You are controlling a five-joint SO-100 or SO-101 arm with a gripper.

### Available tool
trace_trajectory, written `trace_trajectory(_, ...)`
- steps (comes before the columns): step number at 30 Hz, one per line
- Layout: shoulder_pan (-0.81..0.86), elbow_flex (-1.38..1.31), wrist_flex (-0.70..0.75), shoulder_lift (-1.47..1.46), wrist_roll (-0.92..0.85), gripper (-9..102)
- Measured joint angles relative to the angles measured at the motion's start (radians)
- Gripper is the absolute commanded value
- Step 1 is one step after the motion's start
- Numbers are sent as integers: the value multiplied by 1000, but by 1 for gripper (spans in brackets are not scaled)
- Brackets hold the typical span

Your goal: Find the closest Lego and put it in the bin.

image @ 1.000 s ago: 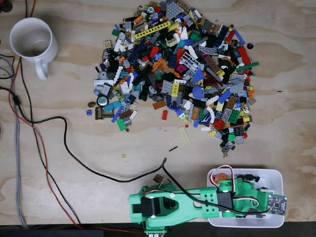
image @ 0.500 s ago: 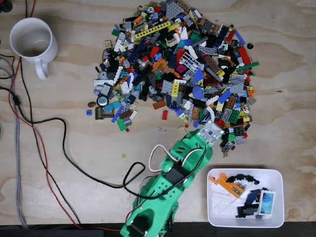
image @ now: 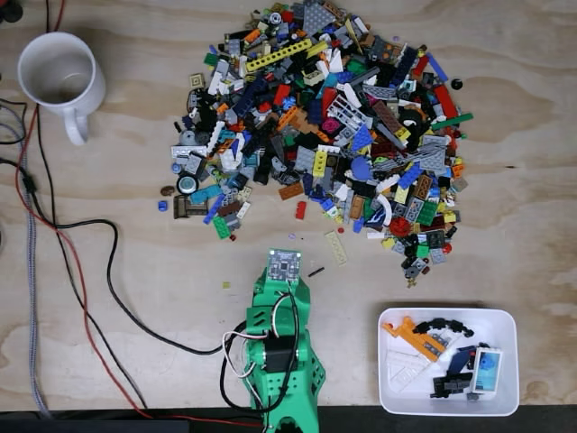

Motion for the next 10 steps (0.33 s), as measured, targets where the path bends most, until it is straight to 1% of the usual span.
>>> trace_trajectory(4,-18,78,3,3,28,0)
trace_trajectory(10,-49,98,6,3,52,0)
